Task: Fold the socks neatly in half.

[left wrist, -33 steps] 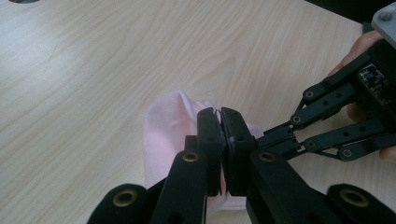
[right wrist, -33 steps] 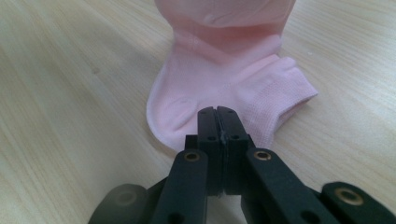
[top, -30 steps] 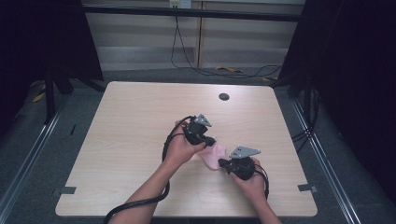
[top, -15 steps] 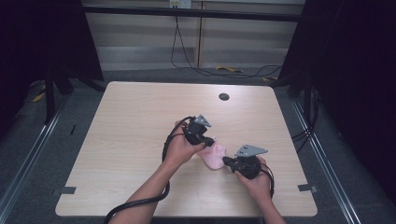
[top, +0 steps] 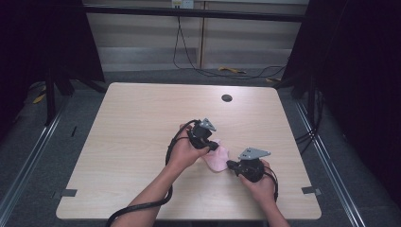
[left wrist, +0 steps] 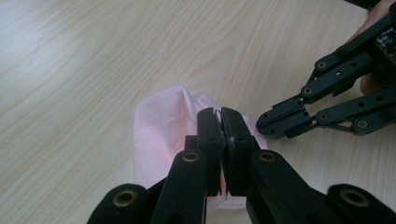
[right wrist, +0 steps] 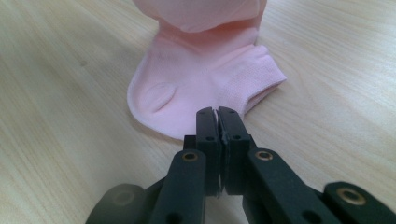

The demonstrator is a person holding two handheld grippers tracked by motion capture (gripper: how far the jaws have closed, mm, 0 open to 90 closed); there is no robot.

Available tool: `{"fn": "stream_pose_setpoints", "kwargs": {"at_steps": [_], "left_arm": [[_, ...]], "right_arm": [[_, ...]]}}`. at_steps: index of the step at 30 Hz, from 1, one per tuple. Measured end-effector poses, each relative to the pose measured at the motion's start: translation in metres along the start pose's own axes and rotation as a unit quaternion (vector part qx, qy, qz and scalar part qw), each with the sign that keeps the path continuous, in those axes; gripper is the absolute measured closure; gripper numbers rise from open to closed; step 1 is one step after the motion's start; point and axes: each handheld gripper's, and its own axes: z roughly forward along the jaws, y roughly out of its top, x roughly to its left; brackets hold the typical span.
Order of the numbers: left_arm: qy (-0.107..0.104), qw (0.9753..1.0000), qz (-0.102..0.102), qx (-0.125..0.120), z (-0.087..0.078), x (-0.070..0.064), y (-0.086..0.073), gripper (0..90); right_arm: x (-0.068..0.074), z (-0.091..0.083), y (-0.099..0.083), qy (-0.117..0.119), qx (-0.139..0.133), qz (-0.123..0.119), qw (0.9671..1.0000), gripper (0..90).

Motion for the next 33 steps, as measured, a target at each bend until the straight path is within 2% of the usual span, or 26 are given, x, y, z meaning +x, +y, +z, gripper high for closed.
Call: {"fn": "stream_pose_setpoints", "kwargs": {"at_steps": [16,21,33], "left_arm": [[-0.014,0.9997,0.015,0.011,0.010,-0.012,-0.001,87.6],[-0.020,0.9995,0.017,0.019,0.019,-0.016,-0.004,87.6],[-0.019,0.9988,0.028,0.036,0.032,-0.023,-0.007,87.5]], "right_arm": [[0.001,0.005,-0.002,-0.001,0.006,-0.001,1.0000,88.5],[0.001,0.005,-0.002,0.000,0.005,-0.001,1.0000,88.5],[0.001,0.005,-0.002,-0.002,0.005,-0.001,1.0000,88.4]]}}
